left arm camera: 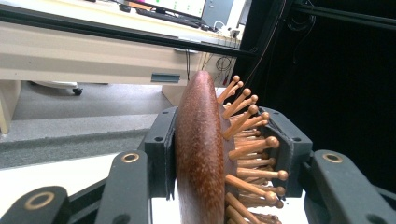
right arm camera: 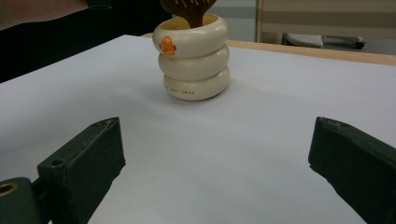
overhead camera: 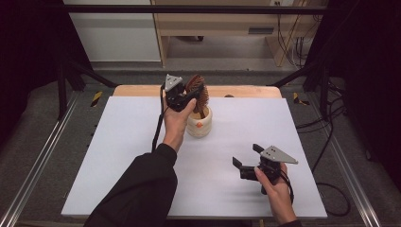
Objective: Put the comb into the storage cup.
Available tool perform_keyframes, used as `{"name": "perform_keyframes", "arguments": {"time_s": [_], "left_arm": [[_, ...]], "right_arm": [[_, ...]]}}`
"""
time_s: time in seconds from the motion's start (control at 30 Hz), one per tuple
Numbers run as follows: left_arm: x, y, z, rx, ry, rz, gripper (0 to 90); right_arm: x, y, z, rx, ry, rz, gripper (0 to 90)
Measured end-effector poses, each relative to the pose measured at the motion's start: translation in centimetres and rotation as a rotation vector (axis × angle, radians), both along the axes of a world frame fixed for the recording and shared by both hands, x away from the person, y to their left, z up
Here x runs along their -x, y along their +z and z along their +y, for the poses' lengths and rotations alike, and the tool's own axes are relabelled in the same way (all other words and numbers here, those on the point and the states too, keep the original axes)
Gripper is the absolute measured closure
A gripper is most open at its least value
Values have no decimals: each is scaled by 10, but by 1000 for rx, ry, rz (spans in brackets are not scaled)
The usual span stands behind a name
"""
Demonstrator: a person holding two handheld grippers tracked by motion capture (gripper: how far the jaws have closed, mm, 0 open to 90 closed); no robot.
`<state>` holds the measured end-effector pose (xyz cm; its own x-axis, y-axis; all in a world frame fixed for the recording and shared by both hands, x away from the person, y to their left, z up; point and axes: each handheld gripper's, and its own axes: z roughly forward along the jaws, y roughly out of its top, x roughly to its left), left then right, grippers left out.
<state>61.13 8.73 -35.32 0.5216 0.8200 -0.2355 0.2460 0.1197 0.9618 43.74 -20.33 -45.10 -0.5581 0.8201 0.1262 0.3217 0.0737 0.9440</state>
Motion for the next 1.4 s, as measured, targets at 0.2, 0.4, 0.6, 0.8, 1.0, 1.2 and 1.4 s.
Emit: {"name": "perform_keyframes", "arguments": {"time_s": [0.2,0.4,0.6,0.8,1.0,1.2,1.4], "left_arm": [[0,-1,0,9,-1,2,507],[0,-1,2,9,-1,6,502],[-2,-1,5,9,-2,15,495],[-3,-2,8,12,-3,24,491],[-4,-2,11,12,-7,32,485],[-5,-3,16,19,-9,40,480],[-6,-4,19,29,-8,47,479]], "right_arm": [[0,0,0,0,1,1,39],[0,0,1,1,2,2,39],[0,0,1,2,3,1,40],[0,-1,2,2,2,0,39],[0,-1,2,4,5,3,40],[-1,-1,4,6,9,4,40],[-1,-1,5,6,9,5,40]]}}
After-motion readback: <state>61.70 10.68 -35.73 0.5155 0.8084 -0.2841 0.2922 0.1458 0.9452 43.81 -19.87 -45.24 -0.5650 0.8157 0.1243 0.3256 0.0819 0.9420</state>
